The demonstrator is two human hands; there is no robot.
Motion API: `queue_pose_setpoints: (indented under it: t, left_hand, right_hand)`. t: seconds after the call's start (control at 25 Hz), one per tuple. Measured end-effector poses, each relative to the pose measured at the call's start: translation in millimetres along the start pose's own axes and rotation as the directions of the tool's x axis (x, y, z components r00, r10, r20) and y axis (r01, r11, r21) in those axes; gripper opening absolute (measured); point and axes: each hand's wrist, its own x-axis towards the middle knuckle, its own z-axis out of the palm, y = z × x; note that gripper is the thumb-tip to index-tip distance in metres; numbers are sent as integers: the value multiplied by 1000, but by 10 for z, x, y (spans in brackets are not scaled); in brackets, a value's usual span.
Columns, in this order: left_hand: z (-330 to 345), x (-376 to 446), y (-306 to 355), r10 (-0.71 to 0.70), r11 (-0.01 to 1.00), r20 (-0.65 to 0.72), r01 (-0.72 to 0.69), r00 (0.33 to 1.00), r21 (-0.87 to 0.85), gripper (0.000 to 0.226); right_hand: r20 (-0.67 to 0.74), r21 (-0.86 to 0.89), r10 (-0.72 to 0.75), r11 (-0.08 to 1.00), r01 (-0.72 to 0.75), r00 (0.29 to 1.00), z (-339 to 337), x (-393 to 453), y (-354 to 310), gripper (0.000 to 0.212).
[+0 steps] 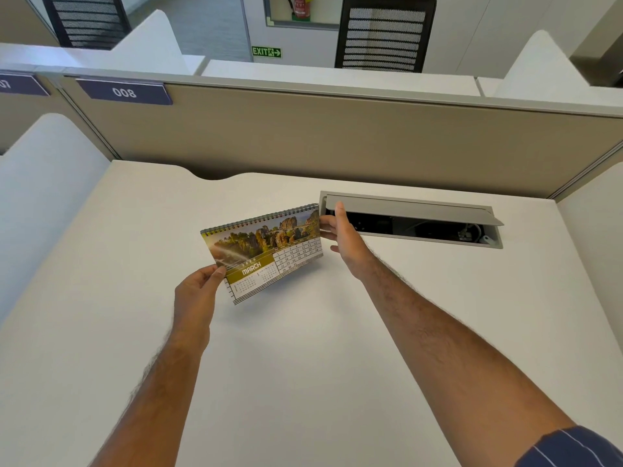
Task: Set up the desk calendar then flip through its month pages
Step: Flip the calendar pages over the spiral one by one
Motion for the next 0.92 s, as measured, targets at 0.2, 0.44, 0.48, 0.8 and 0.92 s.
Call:
queue_pose_setpoints:
  t: [0.2, 0.44, 0.48, 0.8, 0.92]
  left_hand:
    - [-97, -23, 87, 7, 961, 158, 37, 987, -274, 29]
    - [-164, 33, 297, 71, 771, 273, 121, 959, -626, 44]
    - [-156, 63, 353, 91, 771, 280, 111, 956, -627, 44]
    - [-115, 299, 615, 156, 829, 271, 23, 950, -559, 53]
    - [-123, 319, 579, 144, 838, 261, 23, 955, -545, 50]
  right_hand:
    - [-21, 9, 3, 1000, -3, 1000, 14, 7, 2, 66]
    - [16, 56, 15, 998, -16, 1000, -18, -8, 11, 73]
    - [22, 60, 8, 998, -9, 1000, -23, -15, 7, 74]
    - [16, 56, 5, 998, -6, 1000, -21, -20, -27, 73]
    - [14, 50, 15, 999, -16, 1000, -12, -15, -34, 71]
